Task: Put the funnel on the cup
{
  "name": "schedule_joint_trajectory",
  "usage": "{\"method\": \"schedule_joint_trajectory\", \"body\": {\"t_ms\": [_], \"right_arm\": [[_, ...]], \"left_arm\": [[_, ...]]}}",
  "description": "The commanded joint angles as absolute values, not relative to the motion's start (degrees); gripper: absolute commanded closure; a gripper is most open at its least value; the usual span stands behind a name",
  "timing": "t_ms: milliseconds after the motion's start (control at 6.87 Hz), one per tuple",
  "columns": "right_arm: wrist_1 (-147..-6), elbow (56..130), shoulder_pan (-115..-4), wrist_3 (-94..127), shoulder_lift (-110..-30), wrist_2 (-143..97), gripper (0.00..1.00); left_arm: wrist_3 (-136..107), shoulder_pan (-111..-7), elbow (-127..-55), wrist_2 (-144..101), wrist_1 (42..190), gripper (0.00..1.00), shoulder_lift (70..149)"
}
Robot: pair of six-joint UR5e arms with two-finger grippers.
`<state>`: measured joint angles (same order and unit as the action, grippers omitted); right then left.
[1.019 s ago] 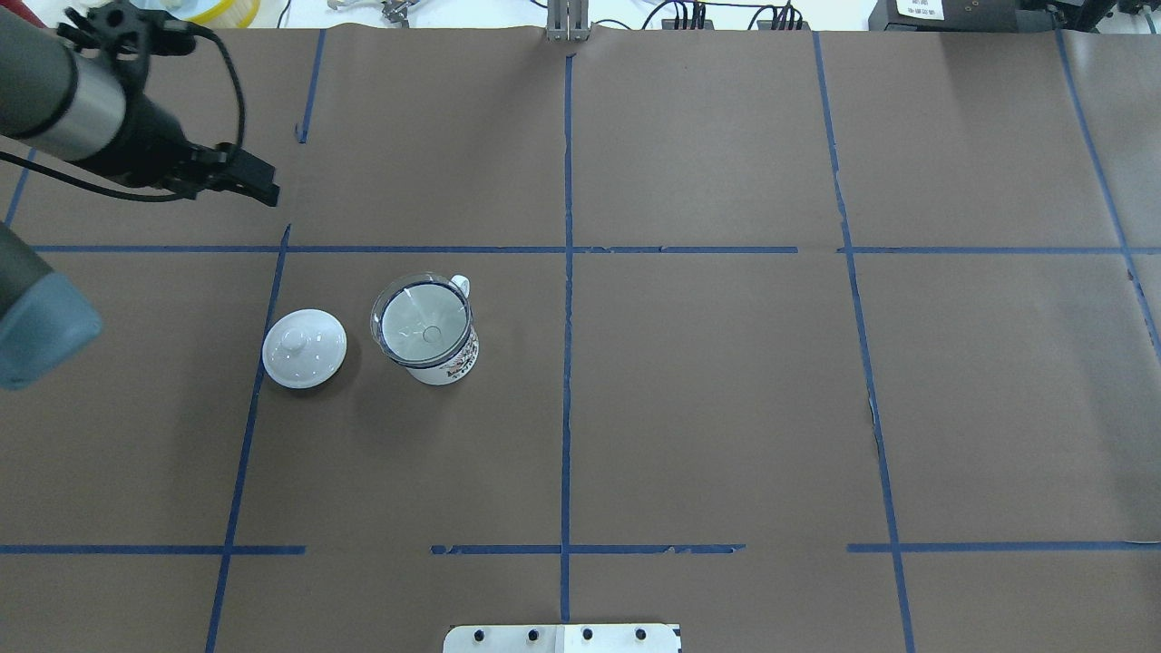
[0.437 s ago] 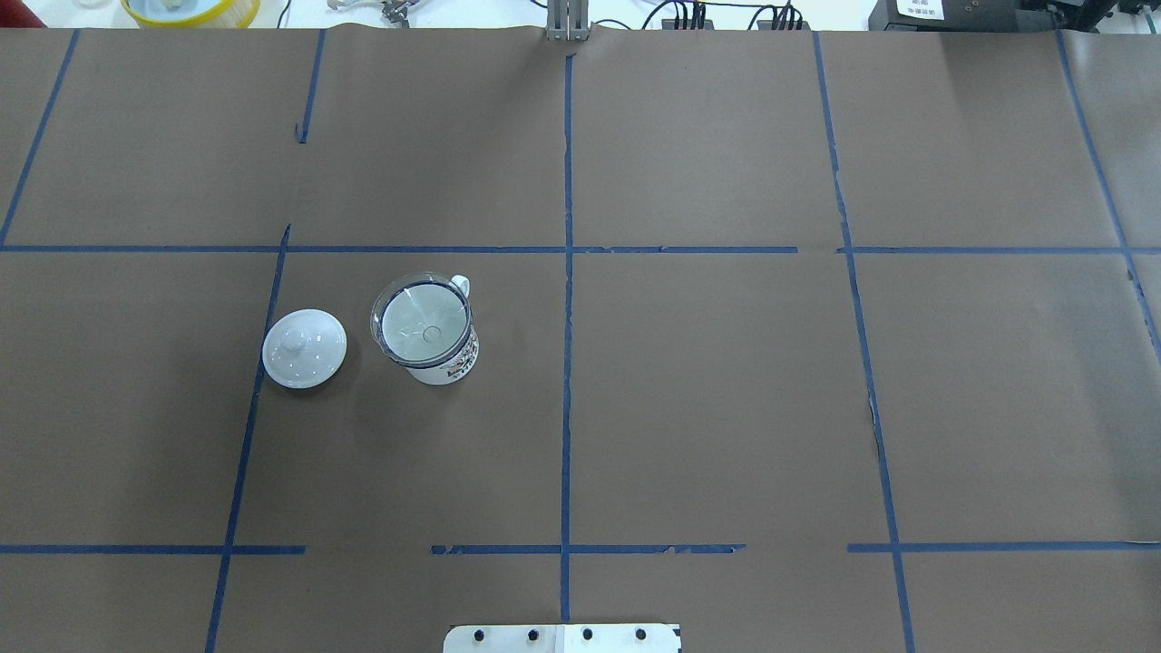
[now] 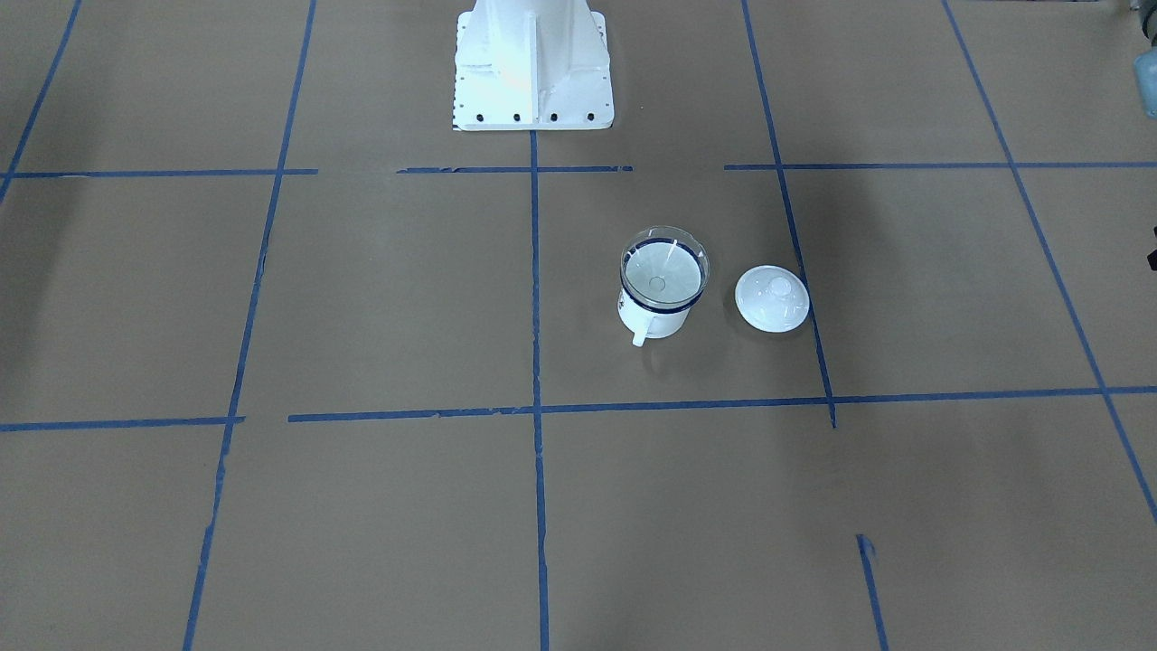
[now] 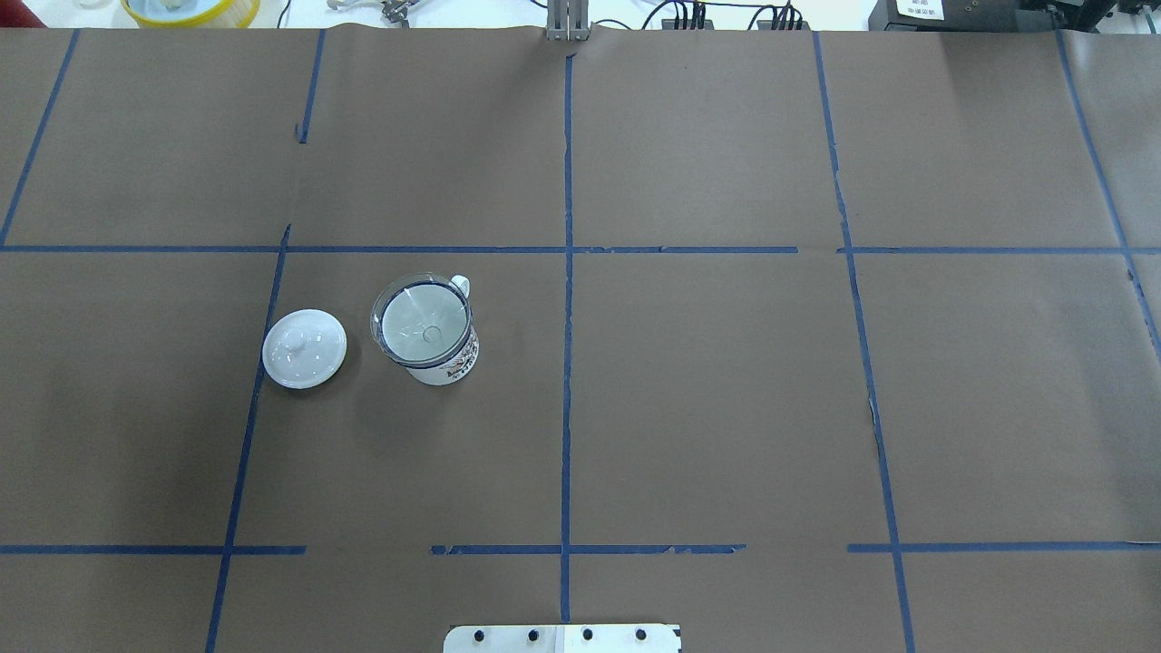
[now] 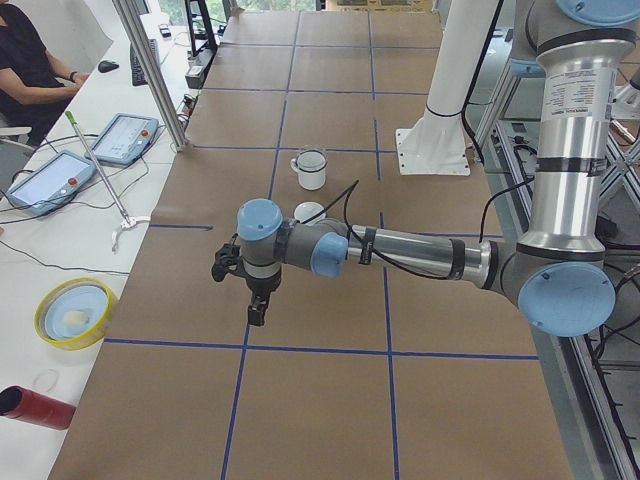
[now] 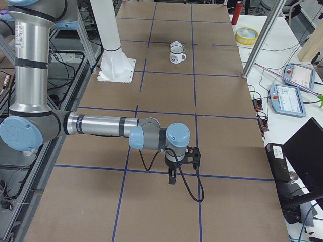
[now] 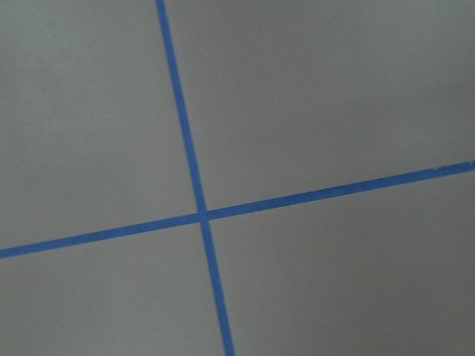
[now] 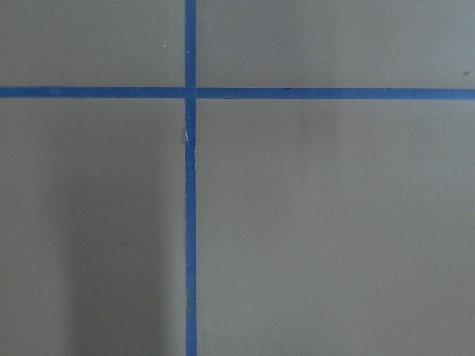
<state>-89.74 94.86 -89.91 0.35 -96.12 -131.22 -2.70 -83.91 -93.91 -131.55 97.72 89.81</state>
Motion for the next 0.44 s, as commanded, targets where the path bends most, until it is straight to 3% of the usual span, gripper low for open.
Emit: {"method": "schedule_joint_trajectory", "body": {"t_ms": [0, 291], "right_arm": [[-89.74, 94.83, -89.91, 0.35, -96.07, -131.22, 0.0], [-89.74, 94.92, -89.91, 0.35, -96.15, -131.22, 0.0]], "left_arm": [[2.55, -86.92, -90.1, -134.82, 97.3, 0.0, 88.52], [2.37, -87.1, -90.17, -134.74, 97.29, 0.0, 88.51]]}}
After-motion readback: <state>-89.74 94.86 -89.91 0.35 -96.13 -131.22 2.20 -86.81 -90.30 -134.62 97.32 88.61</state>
